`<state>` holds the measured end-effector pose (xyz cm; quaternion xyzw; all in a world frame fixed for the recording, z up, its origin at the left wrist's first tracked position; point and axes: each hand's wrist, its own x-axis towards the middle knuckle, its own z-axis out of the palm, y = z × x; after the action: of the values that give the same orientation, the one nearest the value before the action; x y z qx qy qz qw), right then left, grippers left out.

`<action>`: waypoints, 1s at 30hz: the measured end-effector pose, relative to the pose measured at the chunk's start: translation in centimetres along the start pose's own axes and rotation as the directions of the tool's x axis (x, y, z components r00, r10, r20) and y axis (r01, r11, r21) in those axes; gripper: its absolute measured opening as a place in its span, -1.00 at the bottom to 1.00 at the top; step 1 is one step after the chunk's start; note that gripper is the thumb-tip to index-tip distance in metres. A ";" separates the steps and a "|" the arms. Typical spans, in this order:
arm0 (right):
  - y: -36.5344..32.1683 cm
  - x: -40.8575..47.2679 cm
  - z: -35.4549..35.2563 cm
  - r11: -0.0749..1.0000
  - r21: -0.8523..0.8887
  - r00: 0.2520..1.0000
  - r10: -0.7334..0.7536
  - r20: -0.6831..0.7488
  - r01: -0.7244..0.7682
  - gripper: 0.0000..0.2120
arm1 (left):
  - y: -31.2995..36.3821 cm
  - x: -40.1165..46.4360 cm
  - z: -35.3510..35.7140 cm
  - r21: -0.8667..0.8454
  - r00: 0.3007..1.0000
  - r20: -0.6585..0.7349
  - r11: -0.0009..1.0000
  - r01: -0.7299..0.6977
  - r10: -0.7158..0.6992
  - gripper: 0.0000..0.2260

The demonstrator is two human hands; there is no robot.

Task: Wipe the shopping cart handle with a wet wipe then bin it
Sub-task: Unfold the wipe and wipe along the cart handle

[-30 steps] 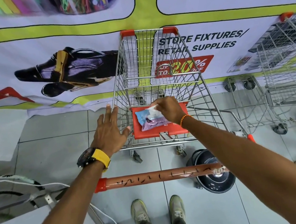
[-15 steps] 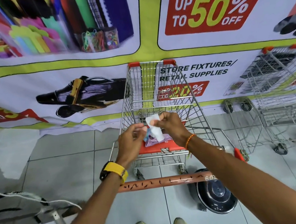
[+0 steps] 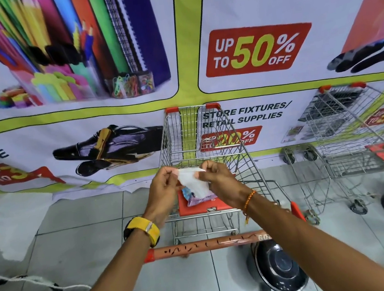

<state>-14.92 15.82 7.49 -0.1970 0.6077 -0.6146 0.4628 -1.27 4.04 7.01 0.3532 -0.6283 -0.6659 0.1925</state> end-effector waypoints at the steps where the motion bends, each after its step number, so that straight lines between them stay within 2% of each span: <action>1: 0.0 -0.1 0.2 0.999 0.038 1.000 -0.001 0.004 0.001 -0.65 | 0.2 -0.1 -0.2 -0.013 1.000 -0.026 1.000 0.009 -0.009 -0.85; 6: -0.6 -1.1 0.9 0.990 0.144 0.999 0.003 -0.032 0.001 -0.68 | 1.3 -0.5 -1.5 -0.044 0.994 -0.103 0.999 0.023 -0.028 -0.82; 12: -0.7 -3.0 3.2 0.999 0.037 1.000 0.012 0.014 -0.013 -0.58 | 1.0 -1.7 -2.1 0.002 0.990 -0.132 0.999 0.042 -0.041 -0.87; 14: -0.3 -3.6 3.8 1.000 -0.005 1.000 0.014 0.005 -0.014 -0.59 | 0.8 -2.1 -2.3 -0.039 0.987 -0.150 0.998 0.058 -0.064 -0.87; 18: 0.4 -4.5 4.3 0.999 -0.041 0.999 0.003 -0.046 -0.005 -0.62 | 0.3 -3.4 -3.0 -0.176 0.989 -0.078 0.978 0.112 -0.127 -0.85; 24: 0.5 -5.5 4.3 1.000 0.008 0.991 -0.018 -0.131 0.019 -0.71 | 0.4 -4.1 -3.7 -0.279 0.984 0.003 0.944 0.173 -0.180 -0.72; 28: 0.8 -5.8 4.3 0.991 -0.123 0.982 -0.068 -0.175 0.047 -0.87 | 1.0 -4.2 -3.3 -0.332 0.982 0.004 0.926 0.181 -0.190 -0.70; 30: 1.1 -6.0 4.2 0.981 -0.187 0.984 -0.083 -0.155 0.053 -0.88 | 1.4 -4.3 -3.0 -0.325 0.984 -0.002 0.931 0.166 -0.176 -0.65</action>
<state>-8.20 18.47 9.12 -0.2085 0.6901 -0.5857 0.3704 3.53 4.77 9.43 0.3805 -0.4745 -0.7685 0.1987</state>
